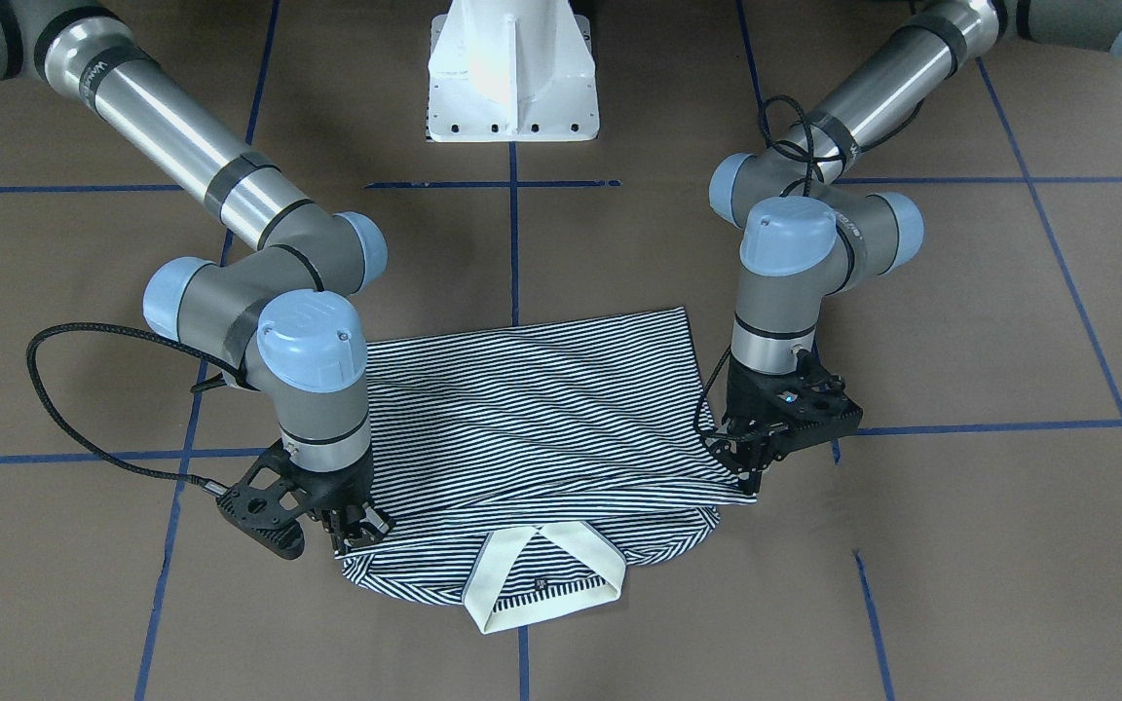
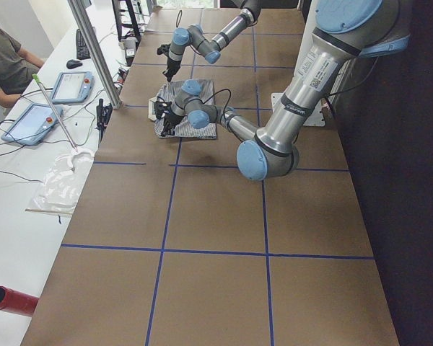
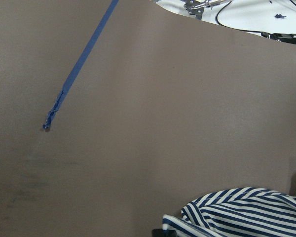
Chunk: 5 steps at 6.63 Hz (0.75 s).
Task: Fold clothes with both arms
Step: 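Release the hem with both grippers and raise them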
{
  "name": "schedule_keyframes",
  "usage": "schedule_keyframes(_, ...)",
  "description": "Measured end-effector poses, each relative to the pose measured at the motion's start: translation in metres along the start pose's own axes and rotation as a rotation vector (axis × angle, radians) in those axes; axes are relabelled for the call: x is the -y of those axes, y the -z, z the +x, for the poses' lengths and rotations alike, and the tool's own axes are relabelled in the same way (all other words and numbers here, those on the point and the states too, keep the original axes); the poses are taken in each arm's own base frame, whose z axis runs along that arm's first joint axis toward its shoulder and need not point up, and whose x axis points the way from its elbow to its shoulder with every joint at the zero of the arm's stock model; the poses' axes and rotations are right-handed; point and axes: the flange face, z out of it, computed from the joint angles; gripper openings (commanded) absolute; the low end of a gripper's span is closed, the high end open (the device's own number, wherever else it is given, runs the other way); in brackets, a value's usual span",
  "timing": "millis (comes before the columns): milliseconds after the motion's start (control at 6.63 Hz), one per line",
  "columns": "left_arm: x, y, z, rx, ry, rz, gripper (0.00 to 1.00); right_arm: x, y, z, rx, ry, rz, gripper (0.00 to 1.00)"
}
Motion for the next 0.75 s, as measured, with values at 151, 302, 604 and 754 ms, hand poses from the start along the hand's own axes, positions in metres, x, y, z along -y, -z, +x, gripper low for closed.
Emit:
schedule_keyframes(151,0.0,-0.006,-0.003,-0.003,-0.018,0.006,0.47,0.002,-0.003,-0.002,-0.002,-0.002,0.001,0.42)
schedule_keyframes(302,0.0,-0.009,-0.003,-0.007,-0.027,0.008,0.55,0.003,-0.006,-0.001,-0.005,-0.002,0.002,0.5)
schedule_keyframes(604,0.005,-0.002,0.001,-0.059,-0.026,0.022,0.58,0.006,0.001,-0.004,0.011,-0.008,0.003,0.72)
schedule_keyframes(754,0.008,0.006,0.006,-0.099,-0.022,0.03,0.58,0.012,0.016,-0.005,0.04,-0.018,-0.013,0.76)
